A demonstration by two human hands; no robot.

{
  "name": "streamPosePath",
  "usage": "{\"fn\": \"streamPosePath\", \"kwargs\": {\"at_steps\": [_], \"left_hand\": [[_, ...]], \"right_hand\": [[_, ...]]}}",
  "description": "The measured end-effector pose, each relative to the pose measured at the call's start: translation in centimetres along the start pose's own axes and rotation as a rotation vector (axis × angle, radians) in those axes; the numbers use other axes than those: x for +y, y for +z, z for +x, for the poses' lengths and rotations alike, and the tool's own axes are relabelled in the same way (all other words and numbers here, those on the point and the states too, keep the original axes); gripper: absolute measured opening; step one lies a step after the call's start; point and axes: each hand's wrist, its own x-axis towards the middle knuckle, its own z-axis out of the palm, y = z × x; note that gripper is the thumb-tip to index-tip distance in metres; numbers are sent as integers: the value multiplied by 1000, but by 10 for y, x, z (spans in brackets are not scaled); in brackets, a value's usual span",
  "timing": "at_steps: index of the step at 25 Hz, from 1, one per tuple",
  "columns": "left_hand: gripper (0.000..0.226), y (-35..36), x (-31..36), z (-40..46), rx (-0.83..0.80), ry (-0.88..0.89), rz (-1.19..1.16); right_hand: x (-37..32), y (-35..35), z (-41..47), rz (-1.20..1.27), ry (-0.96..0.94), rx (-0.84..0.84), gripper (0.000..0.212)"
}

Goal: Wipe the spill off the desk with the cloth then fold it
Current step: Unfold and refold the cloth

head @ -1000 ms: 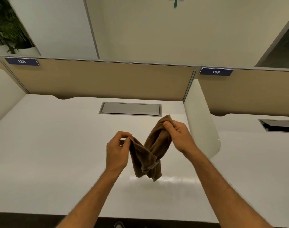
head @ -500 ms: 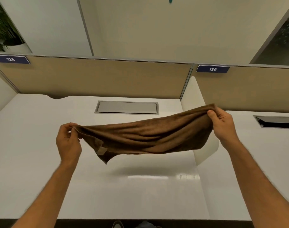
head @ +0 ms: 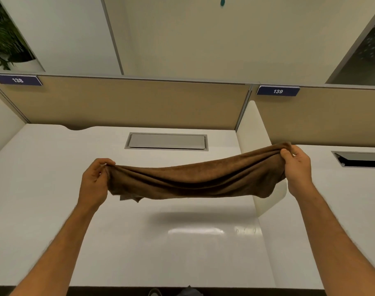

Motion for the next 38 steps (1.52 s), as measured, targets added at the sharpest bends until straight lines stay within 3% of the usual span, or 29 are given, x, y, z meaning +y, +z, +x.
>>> {"fn": "streamPosePath", "kwargs": {"at_steps": [4,7,9,11,12,15,18,20,21,24,26,28,32,35,38], "left_hand": [[53,-6,-1,3,-194,-138,-59],[47,-8,-6,-4,-175,-209,-176],[30,-8,-7,-6,-91,-234,-172],[19,-12,-11,-5,-85,-238,-73],[29,-14,-16,-3,-130,-234,18],[41,-16,-30,-6,-277,-234,410],[37,4,-33,-21,-442,-314,639],[46,33,-23,-37,-599,-313,768],[60,51,-15,-46,-685,-267,749],[92,109,30,-74,-879,-121,346],[78,138,61,-85,-903,-94,142],[49,152,81,-87,-887,-103,48],[21,153,92,-87,-842,-239,-132],[22,151,97,-90,-803,-336,-366],[32,146,108,-87,-709,-432,-650]], "right_hand": [[2,-5,1,49,14,-45,24],[3,-8,-3,90,31,-49,24],[2,-9,-6,10,3,-85,15],[1,-11,-11,-76,-34,-131,13],[-2,-13,-14,-113,-72,-151,15],[-23,-13,-32,-139,-245,-259,27],[-57,11,-57,-71,-390,-405,34],[-77,36,-75,-70,-462,-500,34],[-85,49,-83,-83,-477,-558,33],[-94,76,-101,-125,-518,-699,29],[-99,84,-104,-136,-530,-724,28],[-104,84,-101,-129,-531,-699,28],[-101,69,-77,-54,-473,-518,26],[-66,65,-64,2,-219,-447,32],[0,74,-85,43,115,-444,55]]}}
